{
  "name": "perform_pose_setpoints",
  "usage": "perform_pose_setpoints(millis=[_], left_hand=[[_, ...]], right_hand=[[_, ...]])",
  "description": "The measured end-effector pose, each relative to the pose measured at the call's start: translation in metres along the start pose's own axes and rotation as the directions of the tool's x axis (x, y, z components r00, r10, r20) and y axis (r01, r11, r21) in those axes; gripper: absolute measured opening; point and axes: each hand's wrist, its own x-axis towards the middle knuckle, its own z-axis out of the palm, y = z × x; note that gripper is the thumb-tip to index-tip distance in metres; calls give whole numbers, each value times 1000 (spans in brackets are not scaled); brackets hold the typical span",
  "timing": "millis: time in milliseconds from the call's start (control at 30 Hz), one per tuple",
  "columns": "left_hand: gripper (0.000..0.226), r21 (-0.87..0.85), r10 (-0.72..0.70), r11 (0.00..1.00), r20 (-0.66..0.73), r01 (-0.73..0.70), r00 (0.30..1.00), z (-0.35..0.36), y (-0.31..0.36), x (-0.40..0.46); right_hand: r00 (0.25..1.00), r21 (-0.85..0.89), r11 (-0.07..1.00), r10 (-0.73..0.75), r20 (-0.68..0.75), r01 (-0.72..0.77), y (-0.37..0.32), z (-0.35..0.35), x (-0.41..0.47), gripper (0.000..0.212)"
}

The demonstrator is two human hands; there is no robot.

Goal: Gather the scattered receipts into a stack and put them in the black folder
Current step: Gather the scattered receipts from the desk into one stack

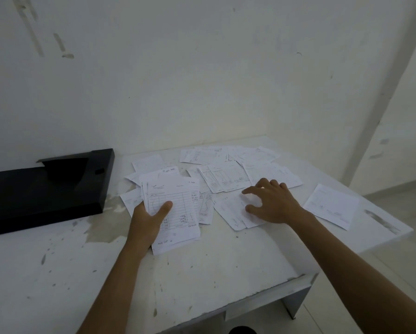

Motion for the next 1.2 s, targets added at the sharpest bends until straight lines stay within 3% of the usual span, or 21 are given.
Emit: perform_pose_setpoints(millis=[100,200,333,633,767,867,1033,1200], left_hand=[[40,-10,0,1000,-1,0,1000,0,1,-1],[35,-24,-6,1000,2,7,1000,-2,1,-1],[40,-23,-19,1000,4,19,1000,-1,2,-1],[44,-26,-26,999,3,26,1000,-1,0,0],[34,-50,-42,998,-2,42,999,-2,0,1],[31,-53,-48,997,-2,48,999,-1,1,1],[35,-24,-47,999,-3,47,999,-1,0,1],[38,-27,-26,999,7,26,1000,-1,0,0]], right_hand=[[969,207,977,-92,228,44,-2,-8,16,71],[920,147,987,-116,374,65,-2,-13,32,94],[917,21,993,-114,383,115,1,-18,49,112],[954,103,988,-138,266,114,-3,-13,50,82],[978,269,962,-104,181,53,3,-8,48,74],[987,440,897,-109,115,47,10,-12,43,55],[973,417,908,-55,223,-44,11,-20,34,56],[959,356,934,-88,269,-14,16,-23,24,27]])
